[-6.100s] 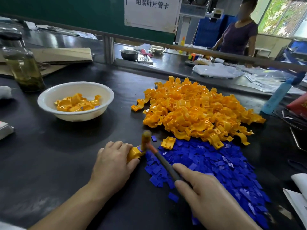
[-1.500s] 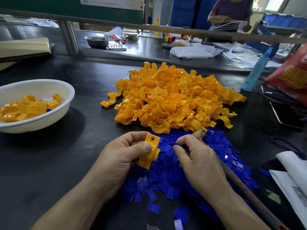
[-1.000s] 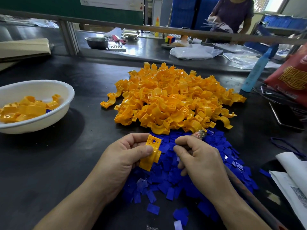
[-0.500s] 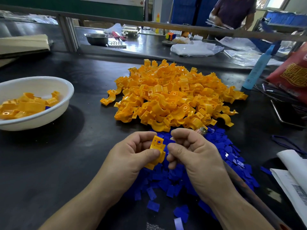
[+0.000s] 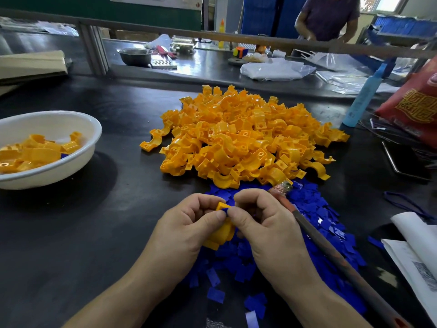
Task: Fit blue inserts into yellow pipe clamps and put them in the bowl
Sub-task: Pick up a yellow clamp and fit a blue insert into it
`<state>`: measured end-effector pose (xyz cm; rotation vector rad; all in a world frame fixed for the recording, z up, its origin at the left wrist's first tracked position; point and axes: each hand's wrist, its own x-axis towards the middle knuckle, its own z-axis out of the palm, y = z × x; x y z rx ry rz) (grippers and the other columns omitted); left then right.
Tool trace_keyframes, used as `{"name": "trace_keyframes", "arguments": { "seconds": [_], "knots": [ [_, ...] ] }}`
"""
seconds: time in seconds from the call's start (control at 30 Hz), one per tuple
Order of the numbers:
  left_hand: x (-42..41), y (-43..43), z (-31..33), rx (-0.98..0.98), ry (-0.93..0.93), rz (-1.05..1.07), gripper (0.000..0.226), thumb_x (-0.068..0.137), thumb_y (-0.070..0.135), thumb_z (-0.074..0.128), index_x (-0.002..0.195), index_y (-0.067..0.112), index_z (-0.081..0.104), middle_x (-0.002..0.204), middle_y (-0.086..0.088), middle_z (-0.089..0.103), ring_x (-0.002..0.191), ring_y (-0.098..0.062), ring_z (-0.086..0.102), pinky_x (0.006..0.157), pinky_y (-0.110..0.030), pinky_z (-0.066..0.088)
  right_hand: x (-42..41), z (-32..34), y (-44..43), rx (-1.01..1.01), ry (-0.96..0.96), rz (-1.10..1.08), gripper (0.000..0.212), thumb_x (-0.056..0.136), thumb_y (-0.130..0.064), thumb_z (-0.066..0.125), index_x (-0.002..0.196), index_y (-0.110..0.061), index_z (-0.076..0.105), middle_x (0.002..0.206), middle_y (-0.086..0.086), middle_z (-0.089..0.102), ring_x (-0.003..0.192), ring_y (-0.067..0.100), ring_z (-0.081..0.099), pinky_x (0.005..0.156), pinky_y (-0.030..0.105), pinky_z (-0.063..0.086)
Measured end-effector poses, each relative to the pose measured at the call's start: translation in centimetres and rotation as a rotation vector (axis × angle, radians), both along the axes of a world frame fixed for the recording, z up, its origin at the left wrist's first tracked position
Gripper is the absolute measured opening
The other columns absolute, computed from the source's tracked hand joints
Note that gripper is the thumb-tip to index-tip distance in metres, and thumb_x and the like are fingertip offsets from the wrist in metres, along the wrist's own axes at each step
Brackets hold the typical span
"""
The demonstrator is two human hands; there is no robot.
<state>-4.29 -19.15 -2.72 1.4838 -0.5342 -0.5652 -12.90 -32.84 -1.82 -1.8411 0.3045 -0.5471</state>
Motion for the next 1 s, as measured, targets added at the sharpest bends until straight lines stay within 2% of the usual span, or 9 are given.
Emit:
{"name": "trace_keyframes", "arguments": {
  "seconds": [0.1,0.23,0.3,0.47,0.57,0.67,0.8,0.9,1.0],
  "knots": [
    [-0.06,-0.09,-0.03,-0.023,0.035,0.001,0.026,0.071,0.046,0.067,0.096,0.038,0.072,0.095,-0.004,0.076,0.085,-0.020,0.073,0.069,-0.026,0.059,-0.01,0.05,-0.03,0.026,-0.019,-0.007,0.009,0.084,-0.030,0.069,0.091,-0.034,0.066,0.091,-0.008,0.067,0.086,0.013,0.065,0.071,0.031,0.058],
    [-0.13,-0.11,-0.07,-0.058,0.107,0.000,0.024,0.075,0.038,0.069,0.098,0.034,0.073,0.098,-0.007,0.076,0.089,-0.022,0.074,0.069,-0.026,0.058,-0.08,0.32,0.13,-0.184,-0.092,-0.032,0.006,0.084,-0.026,0.068,0.087,-0.031,0.065,0.090,-0.011,0.062,0.089,0.012,0.061,0.072,0.022,0.053],
    [-0.13,-0.12,0.03,-0.069,0.134,0.005,0.021,0.078,0.033,0.068,0.098,0.032,0.073,0.097,-0.008,0.076,0.088,-0.023,0.074,0.068,-0.026,0.058,-0.07,0.26,0.21,-0.210,-0.093,-0.030,0.007,0.085,-0.025,0.068,0.086,-0.031,0.065,0.091,-0.011,0.061,0.090,0.012,0.061,0.072,0.022,0.053],
    [-0.27,0.01,0.42,-0.066,0.145,0.005,0.022,0.074,0.037,0.069,0.094,0.030,0.074,0.093,-0.011,0.075,0.081,-0.023,0.073,0.063,-0.024,0.056,0.13,-0.37,0.07,0.000,-0.009,-0.006,0.016,0.083,-0.033,0.069,0.097,-0.036,0.063,0.093,-0.011,0.064,0.091,0.010,0.063,0.076,0.031,0.057],
    [-0.28,0.10,0.49,-0.070,0.153,0.004,0.021,0.075,0.036,0.068,0.094,0.028,0.074,0.093,-0.012,0.075,0.080,-0.023,0.073,0.061,-0.025,0.057,0.18,-0.37,-0.05,0.098,0.037,0.043,0.026,0.076,-0.044,0.065,0.101,-0.039,0.064,0.096,-0.011,0.066,0.091,0.009,0.065,0.076,0.029,0.057],
    [-0.19,0.15,0.39,-0.069,0.156,0.000,0.019,0.078,0.035,0.067,0.094,0.029,0.074,0.093,-0.010,0.076,0.082,-0.024,0.074,0.063,-0.025,0.057,0.21,-0.17,-0.06,0.167,0.067,0.109,0.024,0.075,-0.046,0.061,0.098,-0.040,0.067,0.097,-0.009,0.069,0.090,0.011,0.067,0.073,0.029,0.059],
    [-0.14,0.19,0.25,-0.056,0.157,-0.018,0.024,0.075,0.040,0.069,0.096,0.029,0.074,0.094,-0.009,0.076,0.081,-0.021,0.074,0.062,-0.024,0.056,0.09,0.19,-0.16,0.209,0.044,0.162,0.014,0.083,-0.033,0.064,0.094,-0.038,0.070,0.096,-0.006,0.070,0.090,0.013,0.068,0.072,0.027,0.059],
    [-0.14,0.11,0.10,-0.045,0.158,-0.019,0.025,0.074,0.040,0.069,0.096,0.029,0.074,0.092,-0.009,0.075,0.078,-0.019,0.072,0.061,-0.023,0.053,-0.03,0.23,-0.29,0.233,0.054,0.194,0.023,0.090,-0.015,0.062,0.094,-0.036,0.070,0.096,-0.006,0.071,0.090,0.012,0.068,0.070,0.022,0.056],
    [-0.11,0.11,0.05,-0.032,0.149,-0.015,0.024,0.074,0.039,0.067,0.095,0.029,0.074,0.090,-0.010,0.076,0.078,-0.020,0.072,0.063,-0.026,0.053,-0.07,0.26,-0.31,0.225,0.059,0.202,0.022,0.090,-0.016,0.062,0.095,-0.037,0.070,0.096,-0.007,0.071,0.089,0.011,0.068,0.069,0.021,0.055]
  ]
}}
